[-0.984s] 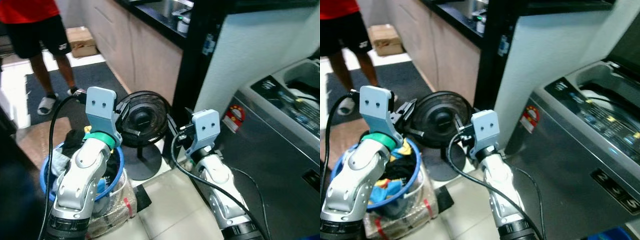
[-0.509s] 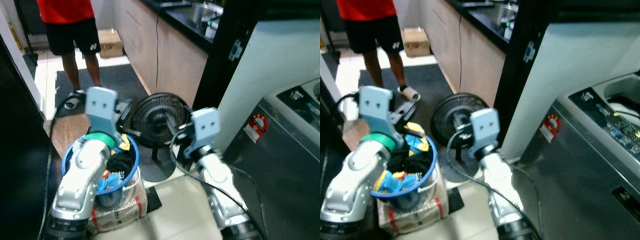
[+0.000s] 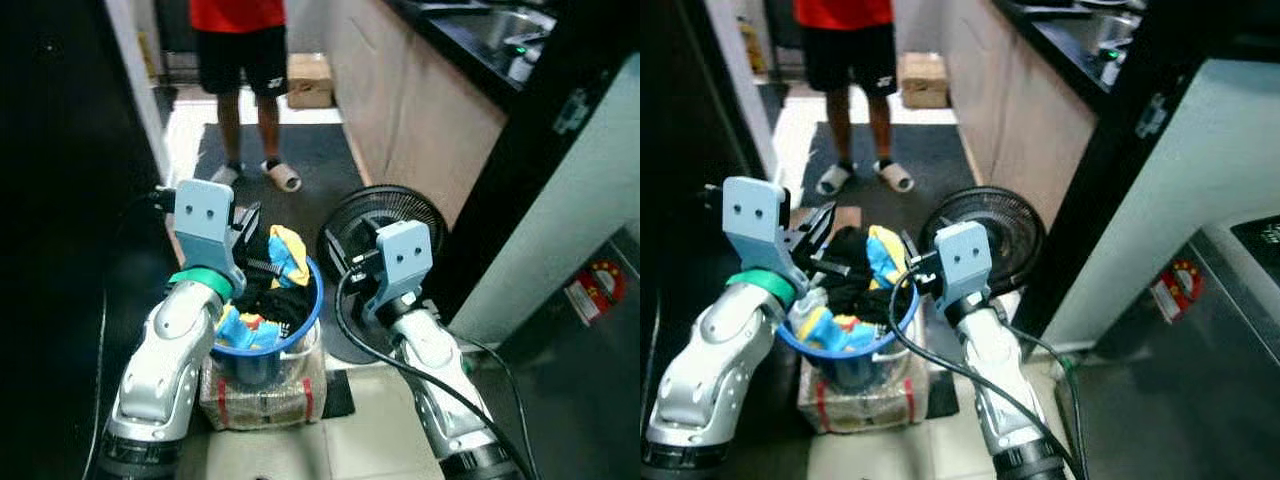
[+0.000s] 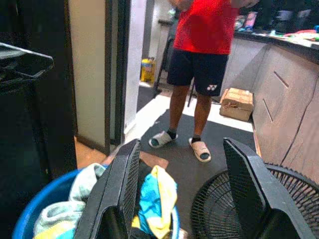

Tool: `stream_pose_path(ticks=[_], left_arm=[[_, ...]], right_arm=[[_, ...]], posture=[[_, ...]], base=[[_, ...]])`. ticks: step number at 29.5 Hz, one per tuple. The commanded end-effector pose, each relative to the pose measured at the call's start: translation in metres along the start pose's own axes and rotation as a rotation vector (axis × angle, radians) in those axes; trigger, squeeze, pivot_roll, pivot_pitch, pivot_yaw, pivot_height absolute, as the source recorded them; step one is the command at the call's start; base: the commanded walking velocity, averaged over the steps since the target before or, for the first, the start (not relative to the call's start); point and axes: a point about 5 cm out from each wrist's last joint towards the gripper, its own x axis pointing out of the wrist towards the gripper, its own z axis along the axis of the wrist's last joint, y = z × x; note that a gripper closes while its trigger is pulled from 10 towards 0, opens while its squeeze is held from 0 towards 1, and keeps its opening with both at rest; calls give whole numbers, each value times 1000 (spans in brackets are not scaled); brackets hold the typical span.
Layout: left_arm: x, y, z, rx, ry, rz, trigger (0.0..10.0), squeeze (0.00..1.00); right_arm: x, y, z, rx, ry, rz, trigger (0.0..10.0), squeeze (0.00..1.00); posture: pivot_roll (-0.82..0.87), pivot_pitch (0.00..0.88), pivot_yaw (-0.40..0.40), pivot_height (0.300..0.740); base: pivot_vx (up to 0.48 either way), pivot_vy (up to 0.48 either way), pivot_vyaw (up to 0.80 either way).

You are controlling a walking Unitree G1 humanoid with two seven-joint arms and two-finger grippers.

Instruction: Clothes washing

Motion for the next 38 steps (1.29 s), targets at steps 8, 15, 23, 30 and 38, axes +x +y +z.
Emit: stream_pose_path(ticks=[8,15,23,30,38], left_arm=[[-3,4,-8,8,25,20,10000,0],[-3,5,-11,9,37,24,10000,0],[-3,4,-15,14,40,24,10000,0],[-3,2,-15,14,39,17,10000,0],[-3,2,-15,15,37,16,10000,0]], right_arm=[[-1,3,-5,9,13,8,10000,165],[-1,3,-6,12,16,0,10000,110],[-2,2,-8,14,22,-31,10000,0],[-3,2,-10,8,28,-30,10000,0],[-4,3,-11,6,32,-28,10000,0]], posture=[[142,4,-35,740],[142,2,-33,740],[139,9,-28,740],[137,12,-26,740],[137,13,-25,740]], base=[[0,0,788],[0,0,745],[258,0,61],[450,0,0],[450,0,0]])
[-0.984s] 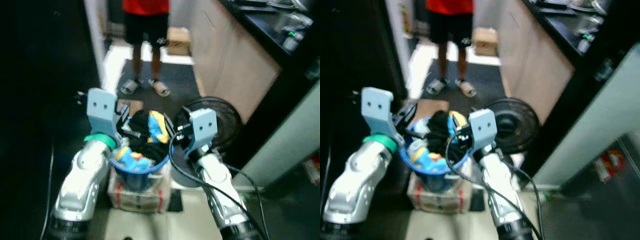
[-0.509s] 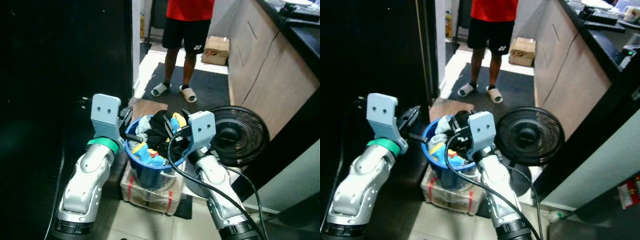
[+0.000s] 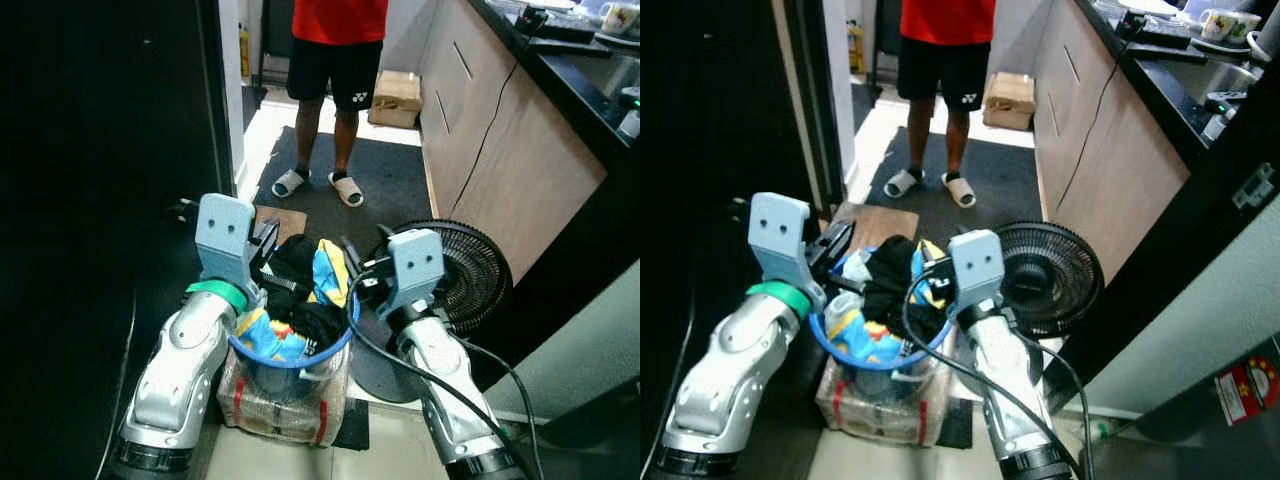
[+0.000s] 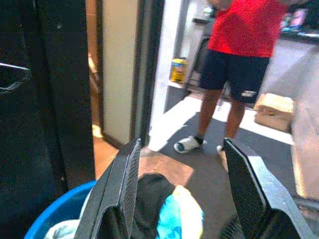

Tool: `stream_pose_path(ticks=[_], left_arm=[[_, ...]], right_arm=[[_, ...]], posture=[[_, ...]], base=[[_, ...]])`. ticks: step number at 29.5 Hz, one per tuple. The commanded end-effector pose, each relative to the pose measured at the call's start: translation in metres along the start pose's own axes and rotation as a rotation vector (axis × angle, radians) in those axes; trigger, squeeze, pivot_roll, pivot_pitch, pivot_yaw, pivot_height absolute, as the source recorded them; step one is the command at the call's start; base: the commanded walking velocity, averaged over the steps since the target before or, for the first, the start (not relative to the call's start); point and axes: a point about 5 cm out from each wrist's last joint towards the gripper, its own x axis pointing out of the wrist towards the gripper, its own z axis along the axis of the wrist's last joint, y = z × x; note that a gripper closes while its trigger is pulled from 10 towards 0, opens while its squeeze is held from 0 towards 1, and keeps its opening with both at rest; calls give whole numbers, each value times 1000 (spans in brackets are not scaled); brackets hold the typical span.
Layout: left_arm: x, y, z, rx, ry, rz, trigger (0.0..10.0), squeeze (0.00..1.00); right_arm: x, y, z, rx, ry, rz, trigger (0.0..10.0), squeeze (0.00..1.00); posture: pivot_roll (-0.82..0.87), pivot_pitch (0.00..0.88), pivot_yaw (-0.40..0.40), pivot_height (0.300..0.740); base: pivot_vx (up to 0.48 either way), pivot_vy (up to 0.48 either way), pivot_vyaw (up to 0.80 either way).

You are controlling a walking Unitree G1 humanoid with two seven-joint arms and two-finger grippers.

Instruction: Clothes washing

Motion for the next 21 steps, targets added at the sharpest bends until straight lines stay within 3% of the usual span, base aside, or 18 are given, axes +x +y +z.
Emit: stream_pose_path(ticks=[1,9,21], left_arm=[[-1,-1,-3,-2,8,0,10000,0],[-1,-1,-3,2,11,3,10000,0],[-1,-1,-5,-1,18,6,10000,0]], right_arm=[[-1,2,-3,-6,14,6,10000,0],[-1,2,-4,-6,17,10,10000,0],[-2,3,-5,-5,19,19,10000,0]], posture=[[138,14,-24,740],[138,15,-25,740],[137,18,-25,740]], base=[[454,0,0],[314,0,0],[0,0,0]])
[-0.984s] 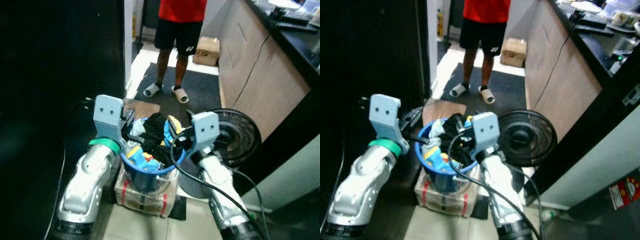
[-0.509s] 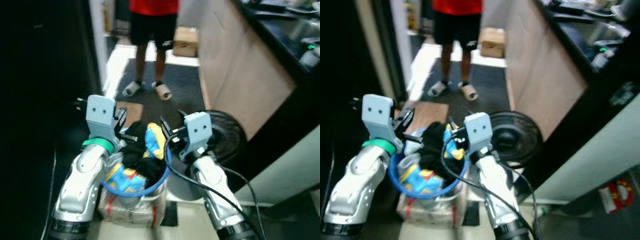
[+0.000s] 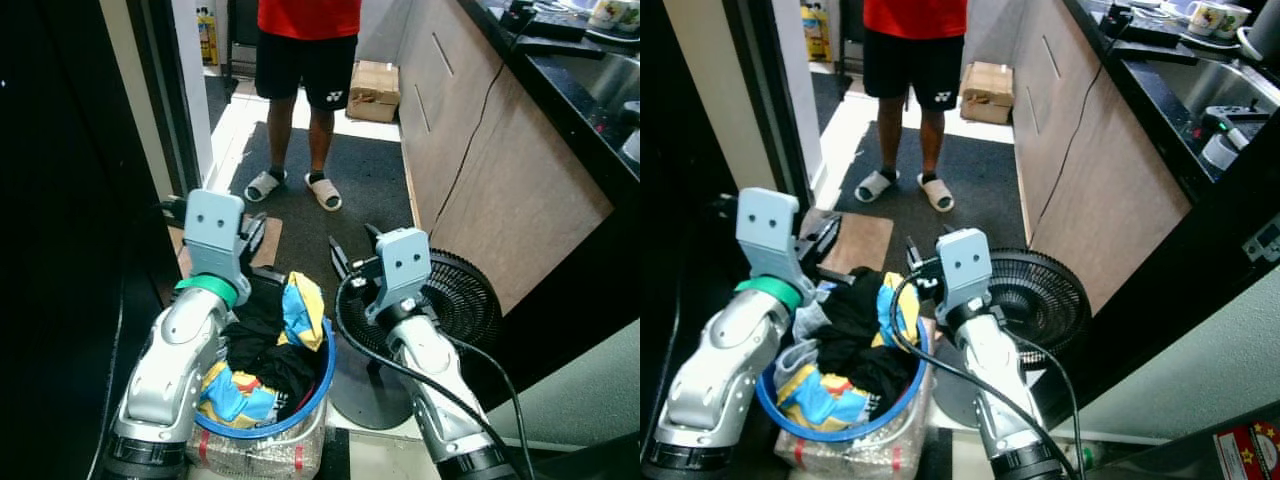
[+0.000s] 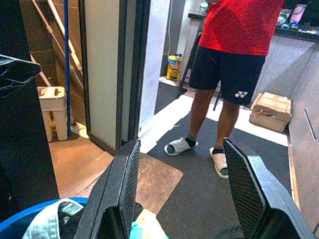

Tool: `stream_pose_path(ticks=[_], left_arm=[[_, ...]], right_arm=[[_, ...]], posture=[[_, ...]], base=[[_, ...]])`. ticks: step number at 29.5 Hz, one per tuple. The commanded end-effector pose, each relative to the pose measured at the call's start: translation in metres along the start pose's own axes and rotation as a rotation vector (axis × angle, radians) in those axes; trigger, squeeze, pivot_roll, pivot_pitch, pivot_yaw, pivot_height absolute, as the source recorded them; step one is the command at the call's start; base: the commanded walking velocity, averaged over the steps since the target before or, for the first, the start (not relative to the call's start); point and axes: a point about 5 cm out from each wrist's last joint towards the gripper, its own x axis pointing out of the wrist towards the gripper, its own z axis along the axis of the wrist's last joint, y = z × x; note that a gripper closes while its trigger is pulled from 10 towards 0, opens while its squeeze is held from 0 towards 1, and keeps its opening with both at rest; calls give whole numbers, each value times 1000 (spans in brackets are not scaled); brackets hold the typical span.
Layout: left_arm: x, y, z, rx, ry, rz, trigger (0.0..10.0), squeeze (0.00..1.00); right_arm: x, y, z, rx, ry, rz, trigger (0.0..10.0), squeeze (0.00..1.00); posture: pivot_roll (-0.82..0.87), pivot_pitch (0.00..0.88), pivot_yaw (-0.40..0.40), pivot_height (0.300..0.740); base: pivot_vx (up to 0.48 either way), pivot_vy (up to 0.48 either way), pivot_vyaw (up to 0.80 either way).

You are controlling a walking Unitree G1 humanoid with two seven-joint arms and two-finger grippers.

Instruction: Clothes washing

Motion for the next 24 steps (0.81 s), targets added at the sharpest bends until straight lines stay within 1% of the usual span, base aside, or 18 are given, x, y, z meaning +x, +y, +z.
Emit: stream_pose_path(ticks=[1,4,5,7,9,10,12,13,15,16,18,19,20,21,22,24], left_arm=[[-2,-4,-6,0,19,-13,10000,0],[-3,-5,-9,4,32,-18,10000,0],[-7,-7,-20,15,64,-30,10000,0],[-8,-7,-23,18,72,-34,10000,0],[-11,-8,-32,17,103,-30,10000,0],[-11,-8,-32,17,103,-30,10000,0],[-17,-9,-47,25,148,-30,10000,0],[-17,-9,-47,25,148,-30,10000,0],[-23,-11,-61,27,187,-36,10000,0],[-23,-11,-61,27,187,-36,10000,0],[-29,-13,-80,37,256,-41,10000,0],[-29,-13,-80,37,256,-41,10000,0],[-34,-13,-92,49,300,-38,10000,0],[-41,-10,-108,67,363,-24,10000,0],[-47,-6,-119,79,406,-9,10000,0],[-55,0,-131,81,456,20,10000,0]], right_arm=[[-4,-1,-5,-5,19,2,10000,0],[-4,0,-6,-7,22,12,10000,0],[-7,2,-14,-7,46,18,10000,0],[-8,2,-16,-8,54,20,10000,0],[-12,1,-25,-2,87,1,10000,0],[-12,1,-25,-2,87,1,10000,0],[-19,-5,-40,17,143,-42,10000,0],[-19,-5,-40,17,143,-42,10000,0],[-26,-11,-54,3,200,-70,10000,0],[-26,-11,-54,3,200,-70,10000,0],[-34,-14,-66,-4,254,-71,10000,0],[-34,-14,-66,-4,254,-71,10000,0],[-38,-13,-72,7,282,-58,10000,0],[-42,-11,-78,23,310,-42,10000,0],[-46,-9,-82,31,328,-31,10000,0],[-50,-7,-87,36,342,-20,10000,0]], posture=[[137,18,-25,740],[135,20,-24,740],[136,19,-24,740],[136,19,-24,740],[137,19,-24,740],[137,19,-24,740],[137,19,-25,740],[137,19,-25,740],[137,19,-25,740],[137,19,-25,740],[138,18,-25,740],[138,18,-25,740],[138,18,-25,740],[128,12,-23,740],[124,10,-24,740],[123,7,-25,740]], base=[[0,0,0],[0,0,0],[0,0,0],[0,0,0],[0,0,0],[0,0,0],[0,0,0],[0,0,0],[0,0,0],[0,0,0],[0,0,0],[0,0,0],[0,0,0],[0,0,0],[0,0,0],[0,0,0]])
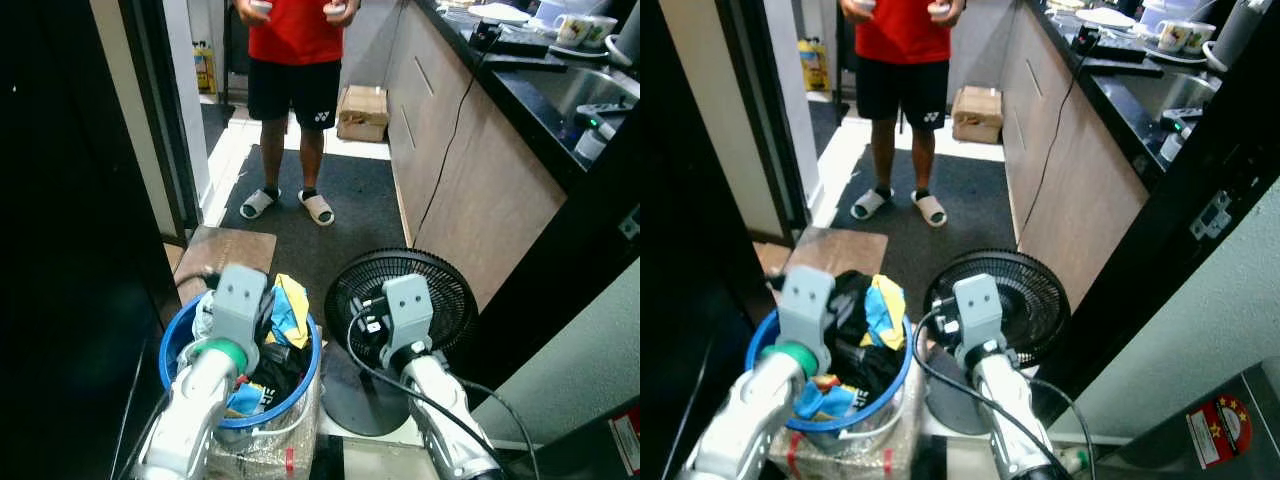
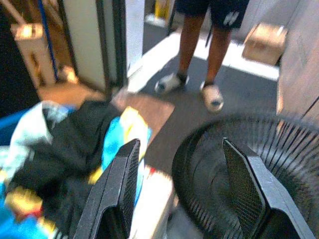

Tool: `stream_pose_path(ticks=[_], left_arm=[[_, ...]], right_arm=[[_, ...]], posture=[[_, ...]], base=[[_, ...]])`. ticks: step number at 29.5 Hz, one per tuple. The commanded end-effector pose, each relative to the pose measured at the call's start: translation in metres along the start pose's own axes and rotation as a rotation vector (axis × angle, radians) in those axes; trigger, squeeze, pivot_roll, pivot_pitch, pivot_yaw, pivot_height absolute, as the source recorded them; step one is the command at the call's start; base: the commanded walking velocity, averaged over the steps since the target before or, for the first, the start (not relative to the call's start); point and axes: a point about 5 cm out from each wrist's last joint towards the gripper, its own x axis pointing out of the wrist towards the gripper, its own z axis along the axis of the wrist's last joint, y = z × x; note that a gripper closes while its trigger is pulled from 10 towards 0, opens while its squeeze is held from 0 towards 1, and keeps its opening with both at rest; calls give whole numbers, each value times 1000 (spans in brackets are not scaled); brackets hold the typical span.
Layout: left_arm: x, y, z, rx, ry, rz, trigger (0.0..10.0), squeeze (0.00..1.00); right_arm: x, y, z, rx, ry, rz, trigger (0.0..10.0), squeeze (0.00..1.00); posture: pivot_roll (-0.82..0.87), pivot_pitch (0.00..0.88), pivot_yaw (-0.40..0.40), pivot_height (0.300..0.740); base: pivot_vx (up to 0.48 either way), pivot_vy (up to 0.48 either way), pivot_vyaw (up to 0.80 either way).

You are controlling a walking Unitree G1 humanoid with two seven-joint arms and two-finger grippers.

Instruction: Clothes washing

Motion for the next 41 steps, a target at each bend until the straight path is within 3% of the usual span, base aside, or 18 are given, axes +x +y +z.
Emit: stream_pose_path(ticks=[1,12,20,41], left_arm=[[-2,4,-12,-1,41,26,10000,0],[-1,12,-9,3,-2,54,10000,0],[7,7,0,-15,-47,36,10000,0],[9,8,8,-21,-83,30,10000,0]], right_arm=[[-4,1,-8,5,21,7,10000,0],[-5,3,-11,-16,2,-11,10000,0],[-4,2,-7,-30,-28,-22,10000,0],[3,0,7,-23,-94,-50,10000,0]], posture=[[123,7,-25,740],[120,0,-29,740],[99,0,-25,740],[106,0,-8,740]], base=[[0,0,0],[0,0,0],[0,0,0],[0,0,0]])
